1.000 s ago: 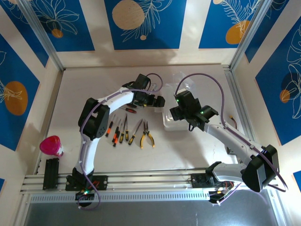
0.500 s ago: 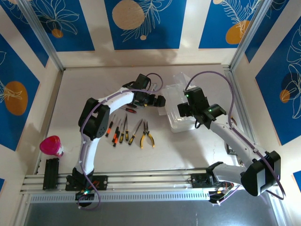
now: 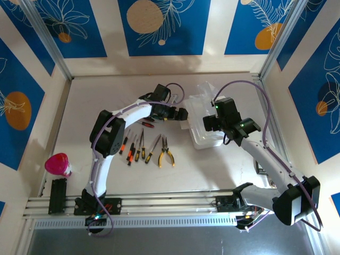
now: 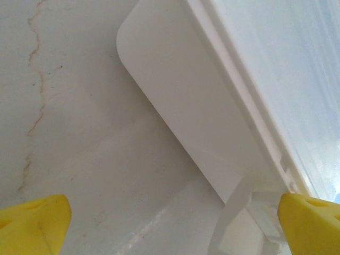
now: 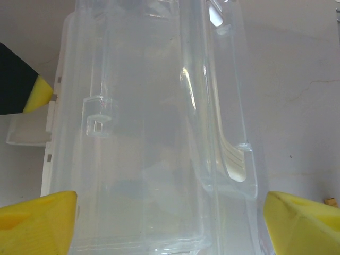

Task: Pack the tool kit

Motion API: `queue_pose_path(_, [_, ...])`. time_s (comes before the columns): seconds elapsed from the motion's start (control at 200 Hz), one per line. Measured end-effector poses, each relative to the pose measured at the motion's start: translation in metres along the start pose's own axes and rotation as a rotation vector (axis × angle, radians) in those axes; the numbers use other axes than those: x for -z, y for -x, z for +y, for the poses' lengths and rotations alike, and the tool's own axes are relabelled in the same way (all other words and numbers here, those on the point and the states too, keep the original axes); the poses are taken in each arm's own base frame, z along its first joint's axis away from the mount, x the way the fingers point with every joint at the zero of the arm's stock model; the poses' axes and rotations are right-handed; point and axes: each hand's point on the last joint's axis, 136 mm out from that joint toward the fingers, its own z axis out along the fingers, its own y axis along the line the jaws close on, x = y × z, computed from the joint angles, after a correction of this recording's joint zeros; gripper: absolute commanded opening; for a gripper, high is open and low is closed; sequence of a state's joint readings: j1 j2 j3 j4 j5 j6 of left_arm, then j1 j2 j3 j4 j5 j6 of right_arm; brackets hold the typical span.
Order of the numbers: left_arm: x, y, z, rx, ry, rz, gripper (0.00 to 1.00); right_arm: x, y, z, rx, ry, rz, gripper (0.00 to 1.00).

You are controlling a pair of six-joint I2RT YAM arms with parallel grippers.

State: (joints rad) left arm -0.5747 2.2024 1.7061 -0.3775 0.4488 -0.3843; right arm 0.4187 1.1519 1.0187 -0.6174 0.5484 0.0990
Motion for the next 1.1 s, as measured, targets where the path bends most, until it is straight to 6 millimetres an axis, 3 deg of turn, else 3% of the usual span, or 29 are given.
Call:
queue_pose_path(0.685, [-0.001, 0.011, -0.014, 0.001, -0.083, -0.047, 1.00, -0.001, -0.001, 0.006, 0.006, 0.023, 0.005, 0.89])
queue_pose_path(1.101, [-0.011, 0.001, -0.005, 0.032, -0.068, -0.011, 1.00, -0.003, -0.002, 0.008, 0.009, 0.031, 0.014, 0.89])
